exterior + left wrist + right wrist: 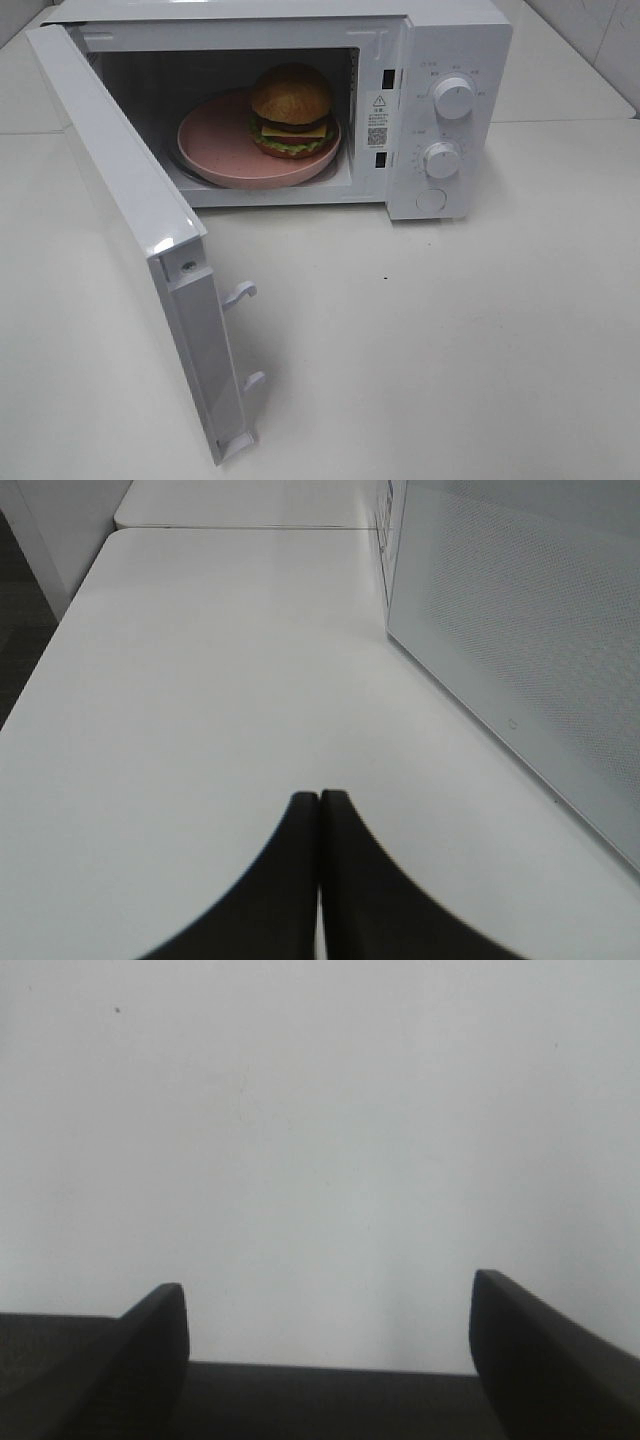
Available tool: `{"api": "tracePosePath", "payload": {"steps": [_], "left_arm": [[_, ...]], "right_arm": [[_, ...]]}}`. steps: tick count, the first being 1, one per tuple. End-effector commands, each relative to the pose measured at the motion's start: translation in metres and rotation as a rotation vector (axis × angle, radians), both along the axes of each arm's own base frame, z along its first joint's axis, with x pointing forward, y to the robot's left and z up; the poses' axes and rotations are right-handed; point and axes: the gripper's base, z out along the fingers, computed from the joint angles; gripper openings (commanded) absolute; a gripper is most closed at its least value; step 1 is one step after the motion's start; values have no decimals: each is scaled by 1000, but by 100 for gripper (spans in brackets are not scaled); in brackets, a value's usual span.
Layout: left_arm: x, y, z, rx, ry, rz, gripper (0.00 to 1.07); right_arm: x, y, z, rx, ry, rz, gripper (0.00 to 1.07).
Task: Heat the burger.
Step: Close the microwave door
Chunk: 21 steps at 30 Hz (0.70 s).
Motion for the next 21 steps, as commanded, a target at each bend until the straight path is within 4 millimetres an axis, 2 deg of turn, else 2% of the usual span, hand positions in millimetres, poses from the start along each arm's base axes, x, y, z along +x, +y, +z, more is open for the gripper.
{"api": "tracePosePath", "payload": {"steps": [1, 3, 5, 8, 10, 12, 21], "left_arm": [[-2, 0, 0, -3, -33, 3, 0], [-2, 0, 0, -3, -33, 3, 0], [-2, 0, 0, -3, -33, 3, 0], [-2, 0, 0, -3, -33, 3, 0], [-2, 0, 0, -3, -33, 3, 0], [-2, 0, 0, -3, -33, 3, 0], [-2, 0, 0, -3, -31, 3, 0]], "right_arm": [[-10, -2, -2, 6, -116, 13, 72], [-14, -3, -1, 11, -150, 21, 72], [-31, -3, 3, 25, -264, 78, 72], [-34, -3, 3, 30, -282, 87, 72], [-48, -4, 3, 42, -361, 119, 72], [-53, -4, 2, 51, -391, 120, 72], [-55, -5, -1, 51, -398, 120, 72]]}}
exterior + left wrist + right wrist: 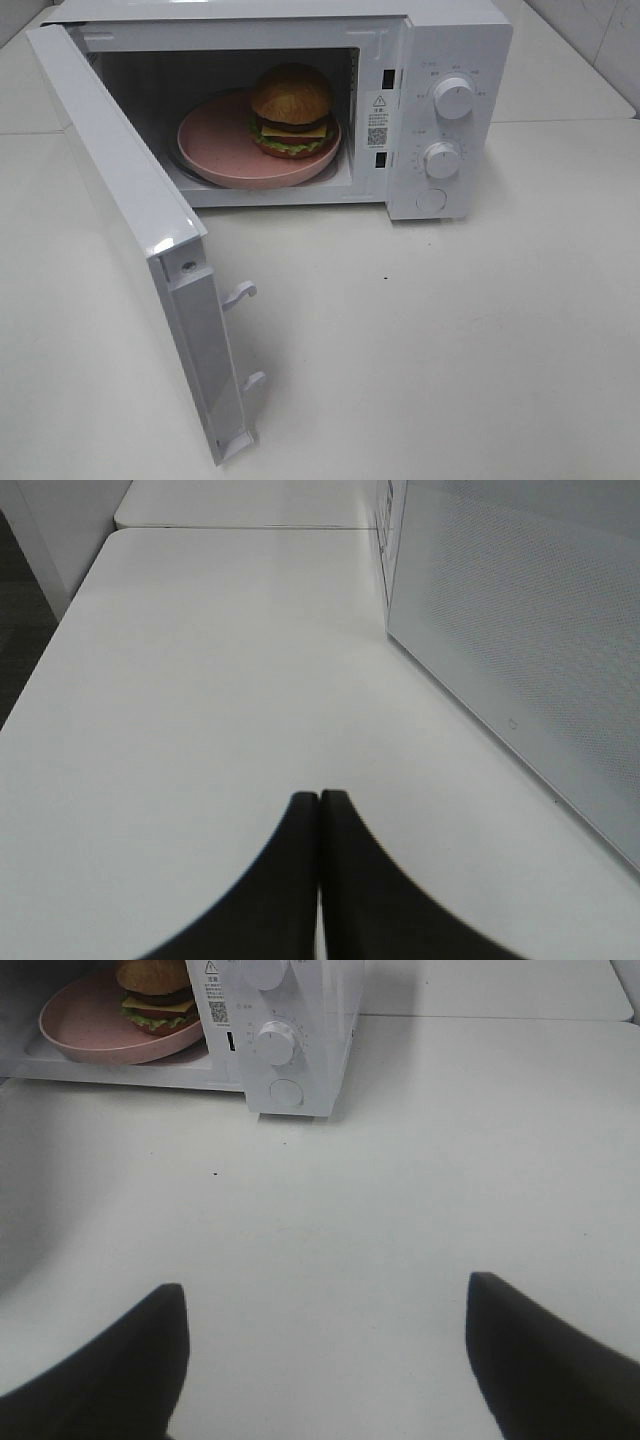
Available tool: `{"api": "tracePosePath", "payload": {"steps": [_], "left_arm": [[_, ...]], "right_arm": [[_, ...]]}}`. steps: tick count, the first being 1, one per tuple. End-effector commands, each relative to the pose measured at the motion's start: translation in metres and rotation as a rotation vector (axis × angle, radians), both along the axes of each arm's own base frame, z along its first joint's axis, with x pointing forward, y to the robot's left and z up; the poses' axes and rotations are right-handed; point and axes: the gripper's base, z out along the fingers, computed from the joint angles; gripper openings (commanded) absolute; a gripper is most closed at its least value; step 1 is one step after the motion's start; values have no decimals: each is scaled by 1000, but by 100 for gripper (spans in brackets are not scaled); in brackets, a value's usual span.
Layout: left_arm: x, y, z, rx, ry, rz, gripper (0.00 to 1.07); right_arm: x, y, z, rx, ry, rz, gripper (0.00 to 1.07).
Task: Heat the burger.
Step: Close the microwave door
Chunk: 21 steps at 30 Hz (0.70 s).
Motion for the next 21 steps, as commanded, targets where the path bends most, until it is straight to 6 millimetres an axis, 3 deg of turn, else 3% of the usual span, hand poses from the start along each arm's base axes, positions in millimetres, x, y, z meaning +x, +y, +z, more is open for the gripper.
{"api": "tracePosePath", "payload": {"steps": [1, 19, 21], "left_arm": [[-2, 0, 0, -3, -31, 3, 0], [-2, -1, 1, -8, -37, -2, 0], [-2, 0, 10, 9, -85, -3, 0]], "right_arm": [[-4, -1, -1, -3, -26, 6, 72], [-3, -1, -3, -10, -16, 3, 72], [-3, -1, -3, -10, -16, 3, 72]]}}
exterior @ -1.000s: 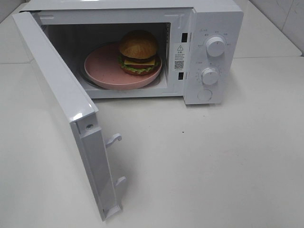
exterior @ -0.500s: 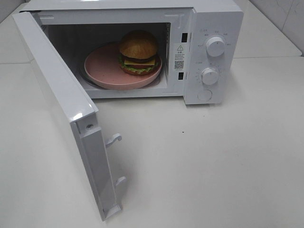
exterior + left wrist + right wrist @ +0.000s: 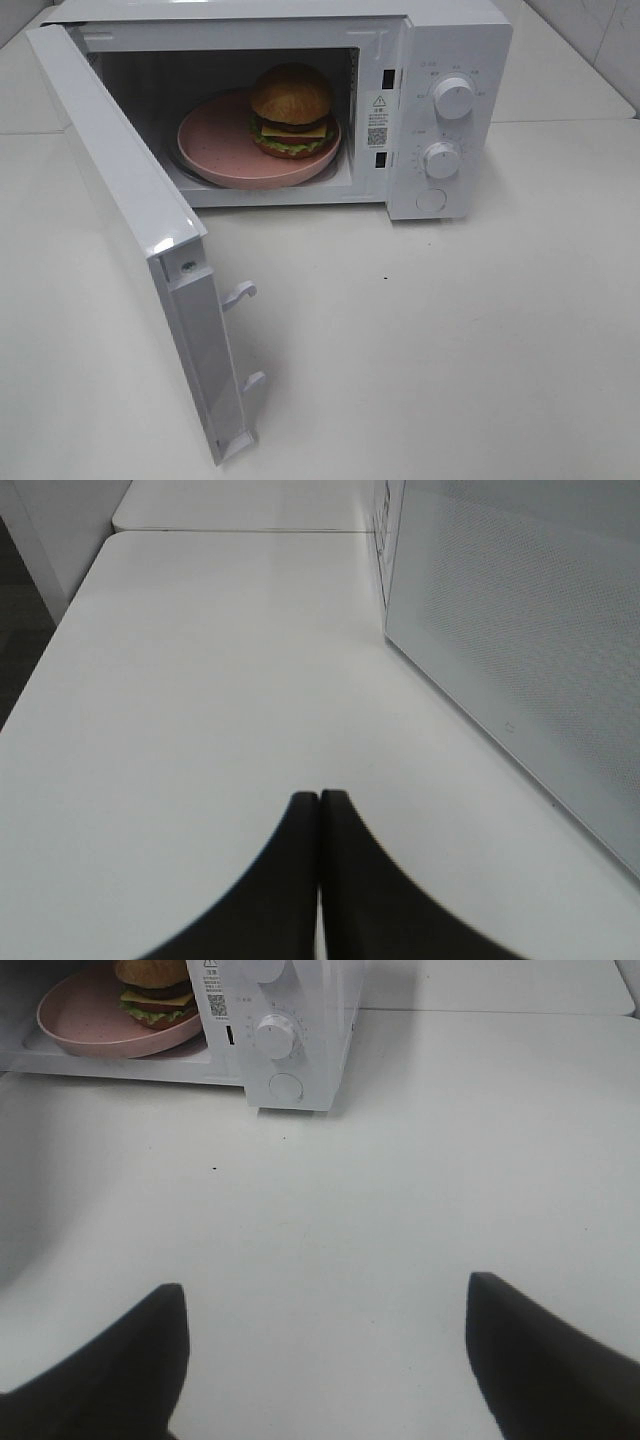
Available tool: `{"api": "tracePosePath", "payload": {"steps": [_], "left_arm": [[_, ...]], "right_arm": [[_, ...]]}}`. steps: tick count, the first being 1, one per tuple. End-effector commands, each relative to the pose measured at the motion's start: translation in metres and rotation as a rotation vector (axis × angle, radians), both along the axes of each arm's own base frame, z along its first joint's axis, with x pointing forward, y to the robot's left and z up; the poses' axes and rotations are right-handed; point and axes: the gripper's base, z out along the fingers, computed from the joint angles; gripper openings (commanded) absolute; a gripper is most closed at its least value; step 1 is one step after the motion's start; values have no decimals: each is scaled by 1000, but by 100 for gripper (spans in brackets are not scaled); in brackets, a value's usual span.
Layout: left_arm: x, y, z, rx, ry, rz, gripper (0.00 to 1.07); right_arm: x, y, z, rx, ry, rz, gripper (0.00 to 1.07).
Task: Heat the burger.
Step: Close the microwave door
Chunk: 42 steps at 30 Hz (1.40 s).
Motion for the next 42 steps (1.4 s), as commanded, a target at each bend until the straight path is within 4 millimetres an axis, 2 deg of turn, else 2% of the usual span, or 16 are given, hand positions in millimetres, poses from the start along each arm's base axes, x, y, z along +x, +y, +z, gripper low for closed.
{"api": "tracePosePath", "payload": {"steps": [1, 3, 9, 10, 12, 13, 15, 19, 20, 22, 23, 25, 27, 33, 35, 42], "left_arm": [[-2, 0, 9, 9, -78, 0, 0], [4, -1, 19, 14, -152, -10, 0], [24, -4, 24, -40, -158, -30, 0], [36, -6, 25, -51, -133, -44, 0], [41, -7, 25, -56, -120, -54, 0], [56, -9, 24, -55, -87, -78, 0], [62, -9, 24, -48, -73, -91, 0], [103, -13, 18, -44, 15, -142, 0], [103, -13, 18, -44, 15, -142, 0], [119, -14, 13, -36, 46, -160, 0], [136, -15, 6, -39, 80, -172, 0], [142, -15, 4, -41, 92, -176, 0], [169, -17, -8, -24, 120, -196, 0], [190, -20, -19, -3, 123, -198, 0], [207, -30, -32, 16, 134, -213, 0], [227, -52, -54, 66, 145, -250, 0]], "right_arm": [[-4, -1, -1, -8, -23, 2, 72], [-4, -1, -1, -8, -23, 2, 72], [-4, -1, -1, -8, -23, 2, 72], [-4, -1, -1, -8, -23, 2, 72], [-4, -1, -1, -8, -23, 2, 72], [-4, -1, -1, -8, -23, 2, 72], [-4, -1, -1, -8, -23, 2, 72], [-4, -1, -1, -8, -23, 2, 72], [-4, -1, -1, -8, -23, 2, 72], [-4, -1, -1, -8, -23, 2, 72], [-4, -1, -1, -8, -23, 2, 72], [-4, -1, -1, -8, -23, 2, 72], [-4, -1, -1, -8, -23, 2, 72], [-4, -1, -1, -8, -23, 2, 72], [-4, -1, -1, -8, -23, 2, 72], [-4, -1, -1, -8, -23, 2, 72]]}}
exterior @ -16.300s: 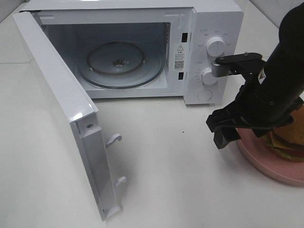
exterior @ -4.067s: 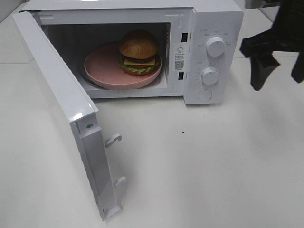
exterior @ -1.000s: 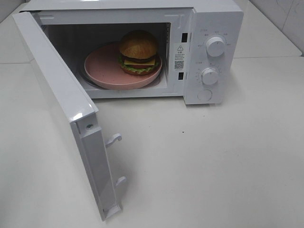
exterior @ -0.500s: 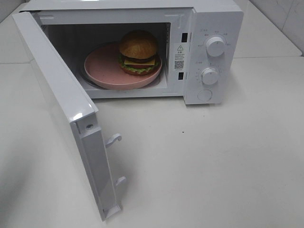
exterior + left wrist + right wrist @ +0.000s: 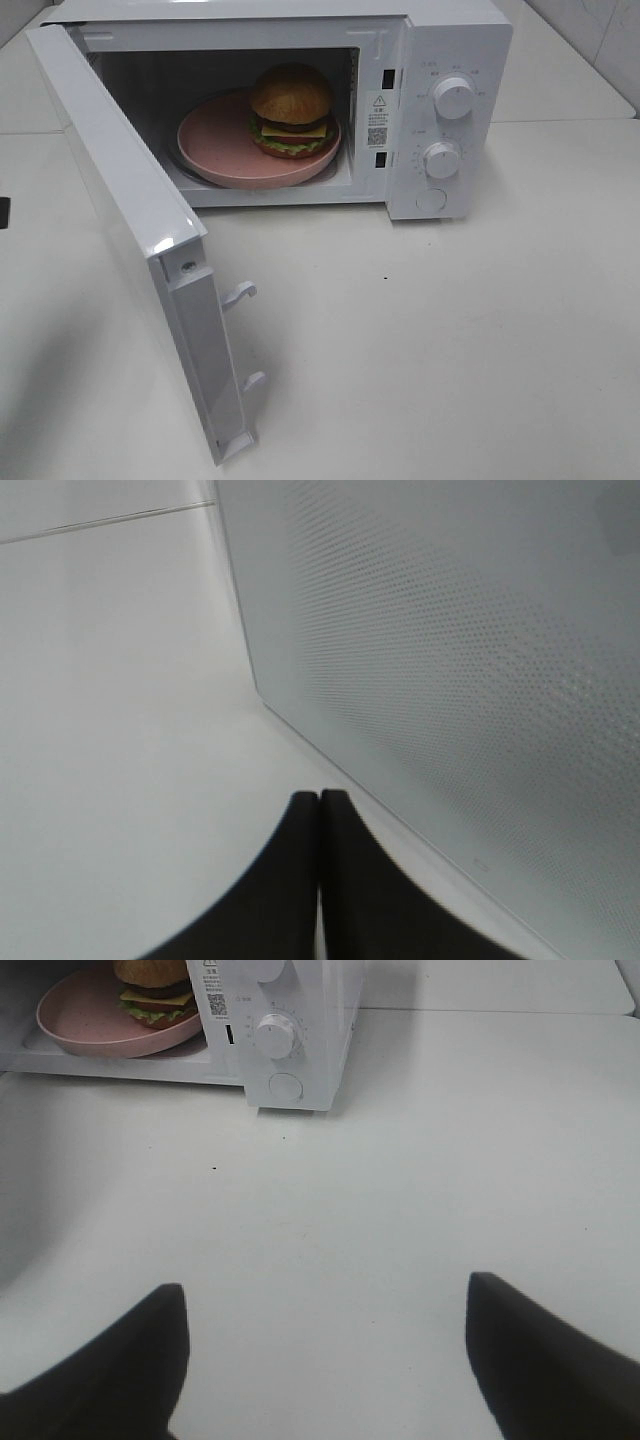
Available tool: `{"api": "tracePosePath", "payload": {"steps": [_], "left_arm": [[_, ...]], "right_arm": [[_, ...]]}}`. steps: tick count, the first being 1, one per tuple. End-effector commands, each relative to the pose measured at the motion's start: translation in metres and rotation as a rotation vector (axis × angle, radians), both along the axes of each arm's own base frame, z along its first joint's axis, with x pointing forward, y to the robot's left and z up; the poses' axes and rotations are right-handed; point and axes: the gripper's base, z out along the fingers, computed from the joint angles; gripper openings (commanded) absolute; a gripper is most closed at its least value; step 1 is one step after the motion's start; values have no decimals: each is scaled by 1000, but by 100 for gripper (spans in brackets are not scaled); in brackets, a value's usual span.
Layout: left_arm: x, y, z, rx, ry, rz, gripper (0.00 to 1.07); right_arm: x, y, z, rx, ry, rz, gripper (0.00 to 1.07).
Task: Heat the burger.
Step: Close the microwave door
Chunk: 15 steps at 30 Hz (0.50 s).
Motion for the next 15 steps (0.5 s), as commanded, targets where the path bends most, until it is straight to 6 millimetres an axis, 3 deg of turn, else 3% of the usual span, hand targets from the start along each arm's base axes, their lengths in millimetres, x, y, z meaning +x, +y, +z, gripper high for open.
{"api": "tracePosePath", "payload": {"steps": [1, 7, 15], "left_arm": [[13, -12, -11, 29, -30, 1, 0], [25, -20, -18, 38, -7, -14, 0], [48, -46, -24, 44, 23, -78, 0]], "right_arm": [[-4, -1, -1, -8, -24, 3, 72], [-4, -1, -1, -8, -24, 3, 72], [-4, -1, -1, -8, -24, 3, 72]]}}
